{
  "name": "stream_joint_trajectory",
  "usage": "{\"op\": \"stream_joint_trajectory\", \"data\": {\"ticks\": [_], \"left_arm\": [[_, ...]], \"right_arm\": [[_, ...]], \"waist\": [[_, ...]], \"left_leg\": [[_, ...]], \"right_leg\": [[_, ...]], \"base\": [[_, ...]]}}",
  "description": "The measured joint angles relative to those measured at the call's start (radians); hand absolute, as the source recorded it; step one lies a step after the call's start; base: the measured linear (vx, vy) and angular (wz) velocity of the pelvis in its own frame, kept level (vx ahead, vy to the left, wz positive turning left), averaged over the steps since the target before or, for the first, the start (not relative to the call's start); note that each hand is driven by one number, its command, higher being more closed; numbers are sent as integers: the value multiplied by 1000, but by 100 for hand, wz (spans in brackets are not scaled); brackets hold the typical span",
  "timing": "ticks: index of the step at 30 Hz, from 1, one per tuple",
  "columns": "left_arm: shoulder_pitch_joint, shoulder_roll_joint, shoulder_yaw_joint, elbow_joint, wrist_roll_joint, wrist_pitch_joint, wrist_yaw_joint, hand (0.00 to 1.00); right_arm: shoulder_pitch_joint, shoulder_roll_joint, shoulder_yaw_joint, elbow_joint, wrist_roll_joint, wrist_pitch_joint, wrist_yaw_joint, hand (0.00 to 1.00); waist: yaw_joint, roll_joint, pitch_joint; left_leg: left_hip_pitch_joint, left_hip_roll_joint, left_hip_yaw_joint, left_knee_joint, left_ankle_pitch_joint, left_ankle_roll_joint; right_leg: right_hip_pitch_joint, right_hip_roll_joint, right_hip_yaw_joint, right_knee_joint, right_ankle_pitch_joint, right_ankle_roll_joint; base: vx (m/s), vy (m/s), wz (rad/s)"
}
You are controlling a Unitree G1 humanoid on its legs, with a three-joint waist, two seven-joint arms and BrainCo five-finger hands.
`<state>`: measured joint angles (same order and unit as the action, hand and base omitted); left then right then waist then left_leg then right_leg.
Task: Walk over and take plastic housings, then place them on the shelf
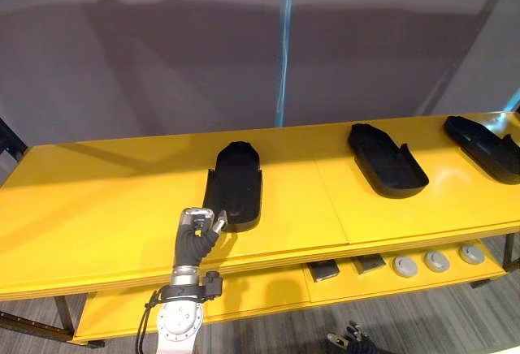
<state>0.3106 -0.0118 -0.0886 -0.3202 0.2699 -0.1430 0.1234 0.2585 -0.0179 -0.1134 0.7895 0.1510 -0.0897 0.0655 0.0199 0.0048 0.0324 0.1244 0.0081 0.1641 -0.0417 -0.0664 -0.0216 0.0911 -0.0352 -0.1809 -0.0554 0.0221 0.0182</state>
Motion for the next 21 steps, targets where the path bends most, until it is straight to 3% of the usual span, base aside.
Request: {"op": "stream_joint_trajectory", "data": {"ticks": [8, 21], "left_arm": [[-92, -16, -16, 146, 30, 33, 4, 100], [-127, -13, -39, 266, 89, 57, 6, 100]], "right_arm": [[21, 5, -1, -36, 0, 0, -6, 0], [22, 19, 0, -46, 0, 0, -9, 0]], "waist": [[-2, -3, -1], [-4, -13, 3]], "left_leg": [[-1, 1, 28, 23, -24, -20], [1, 6, 37, 32, -19, -14]], "right_leg": [[0, -1, 18, 0, -2, 3], [7, 0, 13, 0, -4, 6]], "base": [[16, -7, -9], [-12, -27, 1]]}}
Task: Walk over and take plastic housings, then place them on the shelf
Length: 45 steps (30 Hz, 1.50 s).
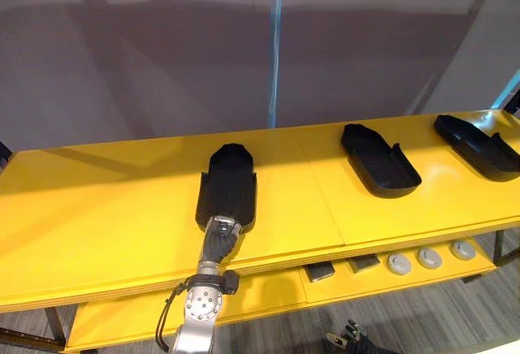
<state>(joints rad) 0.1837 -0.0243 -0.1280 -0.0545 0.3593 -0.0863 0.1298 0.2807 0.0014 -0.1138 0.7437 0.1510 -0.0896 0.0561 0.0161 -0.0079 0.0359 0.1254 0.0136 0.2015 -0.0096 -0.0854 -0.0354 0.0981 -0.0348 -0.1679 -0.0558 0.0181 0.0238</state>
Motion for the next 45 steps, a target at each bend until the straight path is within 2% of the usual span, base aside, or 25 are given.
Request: {"op": "stream_joint_trajectory", "data": {"ticks": [8, 17, 22, 26, 41, 45], "left_arm": [[-5, 2, -17, 60, 22, 3, 0, 100], [-117, 11, -13, 150, 29, 26, 43, 100], [-146, 25, 6, 160, 28, 30, 65, 100], [-159, 32, 5, 164, 28, 31, 66, 100], [-232, 38, -16, 242, -28, 1, 61, 100], [-243, 42, -18, 251, -56, -9, 60, 100]], "right_arm": [[-2, 6, 19, -10, 0, 0, -1, 0], [-14, 15, 20, -5, 0, 0, -6, 0], [-20, 16, 20, 4, 0, 0, -7, 0], [-36, 15, 19, 26, 0, 0, -7, 0], [-57, 14, 18, 35, 0, 0, -7, 0], [-64, 14, 18, 42, 0, 0, -8, 0]], "waist": [[-1, -13, -6], [-4, -26, 1], [-24, -34, 7], [-30, -40, 13], [-40, -41, 34], [-53, -42, 39]], "left_leg": [[2, 1, 1, -12, 4, 4], [3, 3, -9, -23, 11, 3], [2, 3, -10, -39, 21, 3], [2, 3, -8, -40, 22, 4], [13, -1, -10, -62, 38, 16], [14, -1, -11, -64, 39, 18]], "right_leg": [[-1, 5, 0, -13, 0, 0], [-1, 10, -7, -24, 1, 0], [-9, 11, -6, -25, 2, -1], [-9, 12, -3, -28, 6, -3], [-7, 13, -4, -31, 13, -8], [-7, 13, -5, -32, 14, -8]], "base": [[5, -13, 0], [-2, -39, 2], [-15, -20, 0], [-25, -21, -2], [-38, -25, 0], [-19, -16, 0]]}}
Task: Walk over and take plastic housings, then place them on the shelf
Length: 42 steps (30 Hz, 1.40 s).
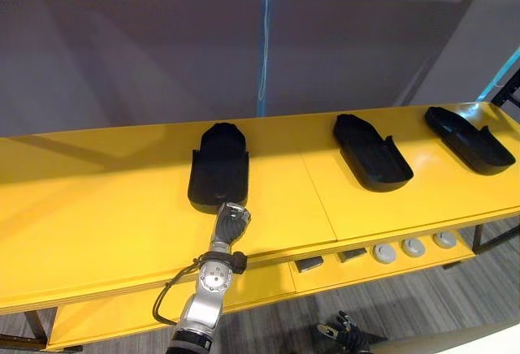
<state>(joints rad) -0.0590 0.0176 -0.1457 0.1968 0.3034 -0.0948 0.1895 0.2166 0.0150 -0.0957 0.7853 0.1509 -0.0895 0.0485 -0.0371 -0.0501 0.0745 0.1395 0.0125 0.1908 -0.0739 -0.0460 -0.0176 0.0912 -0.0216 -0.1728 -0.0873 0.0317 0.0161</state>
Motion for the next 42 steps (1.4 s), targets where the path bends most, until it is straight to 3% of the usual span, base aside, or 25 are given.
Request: {"op": "stream_joint_trajectory", "data": {"ticks": [9, 17, 25, 27, 31, 35, 36, 42], "left_arm": [[12, 4, 3, -49, -45, 4, 0, 100], [131, 5, 39, -466, -110, -33, -2, 100], [297, 2, 359, -739, -304, -124, 21, 100], [353, -1, 482, -742, -352, -127, 42, 100], [425, -22, 630, -712, -382, -126, 62, 100], [486, -65, 697, -572, -439, -110, 65, 100], [494, -72, 702, -548, -440, -100, 64, 0], [530, -103, 691, -185, -441, -24, -11, 0]], "right_arm": [[-17, -1, 0, 19, 0, 0, 0, 0], [-2, -9, 1, 22, 0, 0, 1, 0], [-12, -19, -2, 55, -5, 0, 2, 0], [-14, -18, -4, 55, -12, 0, 3, 0], [-17, -13, -4, 49, -22, 0, 3, 0], [-13, -2, -2, 10, -22, 3, 1, 0], [-13, -1, -3, 8, -22, 4, 1, 0], [-15, 2, 0, -39, -22, 11, 0, 0]], "waist": [[0, -2, 14], [31, 0, 19], [59, 5, 18], [69, 5, 14], [84, 4, 9], [102, 12, -9], [103, 11, -13], [103, 16, -33]], "left_leg": [[12, 0, -2, -1, 1, 2], [-10, -1, -34, 13, 2, 3], [6, -6, -88, 15, 3, 4], [4, -10, -103, 17, 3, 4], [4, -15, -117, 26, -1, 4], [-6, -15, -116, 70, -30, 5], [-8, -15, -116, 76, -34, 5], [-17, -11, -103, 124, -78, 7]], "right_leg": [[13, -1, -5, 1, 0, 0], [15, -4, -29, 2, -2, 0], [23, -20, -81, 71, -58, 5], [23, -25, -91, 79, -66, 9], [33, -33, -111, 85, -74, 14], [35, -38, -112, 104, -88, 12], [35, -39, -112, 109, -92, 13], [35, -45, -114, 140, -110, 13]], "base": [[-15, -13, 1], [-32, -31, 10], [-11, -30, 22], [13, -16, 17], [9, -13, 14], [1, -3, 2], [0, 0, 0], [1, -4, -1]]}}
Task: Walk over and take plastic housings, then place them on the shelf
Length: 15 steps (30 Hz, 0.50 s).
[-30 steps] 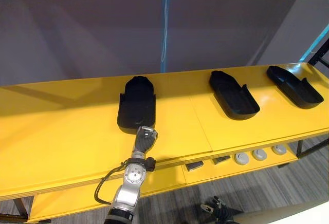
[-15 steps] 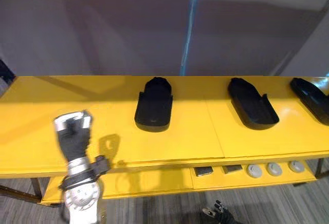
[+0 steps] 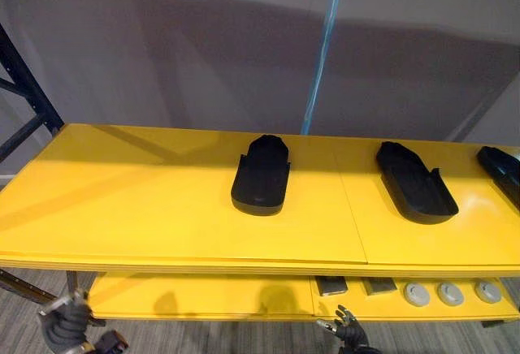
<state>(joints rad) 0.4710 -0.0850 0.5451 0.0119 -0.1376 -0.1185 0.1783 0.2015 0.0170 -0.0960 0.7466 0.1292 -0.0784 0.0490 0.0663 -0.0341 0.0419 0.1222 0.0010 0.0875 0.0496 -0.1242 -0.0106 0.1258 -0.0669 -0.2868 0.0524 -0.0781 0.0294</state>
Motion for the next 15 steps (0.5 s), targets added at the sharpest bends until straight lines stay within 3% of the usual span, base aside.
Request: {"op": "stream_joint_trajectory", "data": {"ticks": [6, 15], "left_arm": [[-52, 3, -120, 285, 45, 52, -77, 0], [-135, 24, -245, 494, 111, 53, -95, 0]], "right_arm": [[5, 1, -1, -29, 1, 13, -8, 0], [10, 3, -61, -28, 6, 13, -32, 0]], "waist": [[-3, 4, -4], [-28, 22, -9]], "left_leg": [[-1, -2, 11, 14, -1, 0], [-15, 3, 55, 22, -13, -19]], "right_leg": [[-2, -6, 2, 10, -4, 5], [-36, -6, 39, 24, -5, 7]], "base": [[6, -1, -4], [-2, -9, -11]]}}
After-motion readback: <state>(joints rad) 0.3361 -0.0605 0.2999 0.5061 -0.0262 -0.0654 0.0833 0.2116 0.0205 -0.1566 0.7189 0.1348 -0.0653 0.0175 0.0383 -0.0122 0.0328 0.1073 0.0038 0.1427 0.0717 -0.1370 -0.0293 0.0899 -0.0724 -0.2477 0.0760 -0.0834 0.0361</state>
